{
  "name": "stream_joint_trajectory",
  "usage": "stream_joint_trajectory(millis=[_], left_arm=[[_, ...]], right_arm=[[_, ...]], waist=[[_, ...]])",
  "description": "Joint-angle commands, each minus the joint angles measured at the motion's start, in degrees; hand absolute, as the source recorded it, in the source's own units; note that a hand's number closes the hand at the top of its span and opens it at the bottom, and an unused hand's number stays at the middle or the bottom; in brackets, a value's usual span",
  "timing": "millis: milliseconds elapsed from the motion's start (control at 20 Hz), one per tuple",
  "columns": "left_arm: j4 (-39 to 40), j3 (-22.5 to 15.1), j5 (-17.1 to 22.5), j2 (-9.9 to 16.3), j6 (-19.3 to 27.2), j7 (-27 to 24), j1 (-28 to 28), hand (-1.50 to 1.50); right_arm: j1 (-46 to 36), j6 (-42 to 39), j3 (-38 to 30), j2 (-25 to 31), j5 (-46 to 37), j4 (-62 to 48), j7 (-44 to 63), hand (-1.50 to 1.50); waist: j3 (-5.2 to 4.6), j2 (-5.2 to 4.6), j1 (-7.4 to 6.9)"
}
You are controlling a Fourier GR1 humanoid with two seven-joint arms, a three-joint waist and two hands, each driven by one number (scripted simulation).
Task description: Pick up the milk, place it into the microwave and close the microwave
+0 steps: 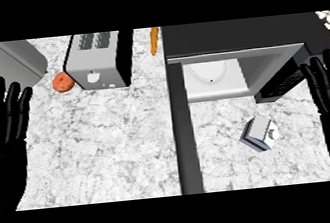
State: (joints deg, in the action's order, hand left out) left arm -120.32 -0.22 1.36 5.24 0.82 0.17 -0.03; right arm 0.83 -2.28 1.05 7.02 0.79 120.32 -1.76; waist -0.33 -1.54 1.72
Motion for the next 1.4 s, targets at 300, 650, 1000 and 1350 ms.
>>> stream_joint_trajectory(millis=[300, 650, 1000, 1350], left_arm=[[0.89, 0.28, 3.51, -1.09, -1.36, 2.07, 4.32, -1.5], [-4.7, 1.91, 6.29, -0.27, -4.63, 0.17, 13.27, -1.5], [-9.69, 6.78, 12.41, 0.58, -9.09, 0.93, 18.58, -1.5], [-8.19, 8.99, 14.65, -0.41, -12.76, -0.82, 20.02, -1.5]], right_arm=[[0.46, 20.89, 10.64, -6.91, -20.76, 2.9, 9.74, -1.5], [-0.69, 33.4, 25.37, -7.0, -31.23, 1.19, 16.46, -1.5], [3.39, 35.58, 24.74, -7.02, -35.78, 0.61, 18.55, -1.5], [6.55, 36.59, 21.15, -5.58, -28.61, -3.36, 12.92, -1.5]], waist=[[0.22, 1.7, -2.05], [0.28, 1.68, -2.19], [0.32, 1.63, -2.02], [0.34, 1.57, -1.86]])
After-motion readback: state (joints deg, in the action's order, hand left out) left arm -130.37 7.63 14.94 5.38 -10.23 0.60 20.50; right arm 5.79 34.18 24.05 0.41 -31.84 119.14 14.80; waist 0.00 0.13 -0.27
